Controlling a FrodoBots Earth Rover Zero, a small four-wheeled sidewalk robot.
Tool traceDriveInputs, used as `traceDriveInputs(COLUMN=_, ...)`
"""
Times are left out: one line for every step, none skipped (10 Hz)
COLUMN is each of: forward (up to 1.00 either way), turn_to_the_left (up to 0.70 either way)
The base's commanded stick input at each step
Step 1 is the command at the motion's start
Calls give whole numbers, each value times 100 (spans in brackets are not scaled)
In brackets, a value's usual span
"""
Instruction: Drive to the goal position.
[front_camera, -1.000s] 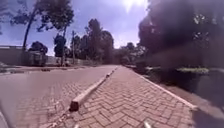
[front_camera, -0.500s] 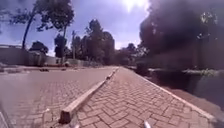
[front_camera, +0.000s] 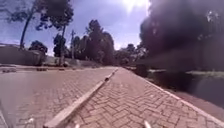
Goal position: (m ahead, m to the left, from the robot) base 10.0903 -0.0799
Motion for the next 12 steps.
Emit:
traceDriveInputs(forward=70, turn_to_the_left=-18)
traceDriveInputs(forward=70, turn_to_the_left=-33)
traceDriveInputs(forward=70, turn_to_the_left=-21)
traceDriveInputs(forward=70, turn_to_the_left=-5)
traceDriveInputs(forward=70, turn_to_the_left=0)
traceDriveInputs(forward=70, turn_to_the_left=0)
traceDriveInputs(forward=70, turn_to_the_left=0)
traceDriveInputs(forward=70, turn_to_the_left=0)
traceDriveInputs(forward=70, turn_to_the_left=0)
traceDriveInputs(forward=70, turn_to_the_left=0)
traceDriveInputs(forward=70, turn_to_the_left=0)
traceDriveInputs(forward=70, turn_to_the_left=0)
